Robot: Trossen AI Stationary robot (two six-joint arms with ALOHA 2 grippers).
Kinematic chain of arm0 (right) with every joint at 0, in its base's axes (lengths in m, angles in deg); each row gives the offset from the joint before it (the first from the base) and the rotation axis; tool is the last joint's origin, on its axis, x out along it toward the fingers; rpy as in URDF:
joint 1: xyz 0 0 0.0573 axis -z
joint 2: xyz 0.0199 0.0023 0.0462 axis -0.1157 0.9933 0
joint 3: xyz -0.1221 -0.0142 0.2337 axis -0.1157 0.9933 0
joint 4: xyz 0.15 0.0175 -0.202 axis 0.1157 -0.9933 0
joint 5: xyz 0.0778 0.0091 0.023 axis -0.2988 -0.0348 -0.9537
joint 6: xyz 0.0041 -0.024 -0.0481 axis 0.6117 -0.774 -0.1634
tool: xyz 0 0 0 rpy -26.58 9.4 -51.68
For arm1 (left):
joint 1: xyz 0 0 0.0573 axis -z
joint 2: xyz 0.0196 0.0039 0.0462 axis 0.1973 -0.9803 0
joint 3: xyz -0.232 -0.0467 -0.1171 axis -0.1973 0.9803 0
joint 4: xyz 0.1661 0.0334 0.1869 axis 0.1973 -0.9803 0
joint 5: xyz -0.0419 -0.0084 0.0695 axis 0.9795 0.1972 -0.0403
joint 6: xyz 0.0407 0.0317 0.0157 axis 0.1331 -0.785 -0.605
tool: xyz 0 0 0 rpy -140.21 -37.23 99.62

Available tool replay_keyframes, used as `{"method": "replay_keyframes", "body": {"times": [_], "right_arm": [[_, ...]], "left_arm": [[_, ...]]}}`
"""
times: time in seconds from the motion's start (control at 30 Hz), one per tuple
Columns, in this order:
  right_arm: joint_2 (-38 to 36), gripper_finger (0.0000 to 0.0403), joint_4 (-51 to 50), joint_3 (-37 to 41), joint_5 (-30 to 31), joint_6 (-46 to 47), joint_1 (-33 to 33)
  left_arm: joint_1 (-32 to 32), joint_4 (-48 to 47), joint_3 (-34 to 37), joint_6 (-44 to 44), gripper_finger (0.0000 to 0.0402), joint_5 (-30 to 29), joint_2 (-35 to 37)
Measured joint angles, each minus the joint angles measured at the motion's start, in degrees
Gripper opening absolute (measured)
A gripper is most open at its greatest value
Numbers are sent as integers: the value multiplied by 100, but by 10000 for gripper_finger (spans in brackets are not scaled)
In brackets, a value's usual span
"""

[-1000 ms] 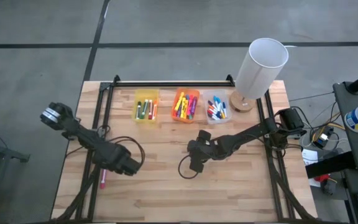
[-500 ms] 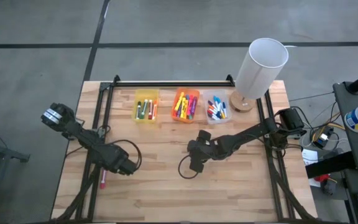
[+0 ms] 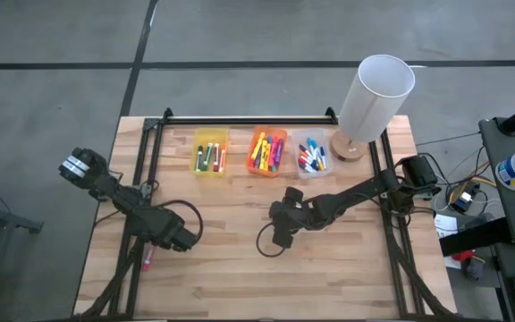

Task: Pick & Place Markers
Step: Put the pink expo dry erase marker into the yellow bin

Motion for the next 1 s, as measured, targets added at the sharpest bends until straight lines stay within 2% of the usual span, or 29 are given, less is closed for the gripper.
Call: {"method": "replay_keyframes", "body": {"times": [0.37,0.73,1.0], "right_arm": [[0,242,65,1,0,-50,0],[0,240,76,1,0,-48,0],[0,238,91,2,0,-46,0]], "left_arm": [[4,422,17,-145,156,-64,4],[10,493,-52,-318,51,-330,7],[-24,466,-256,-265,57,-998,10]]}}
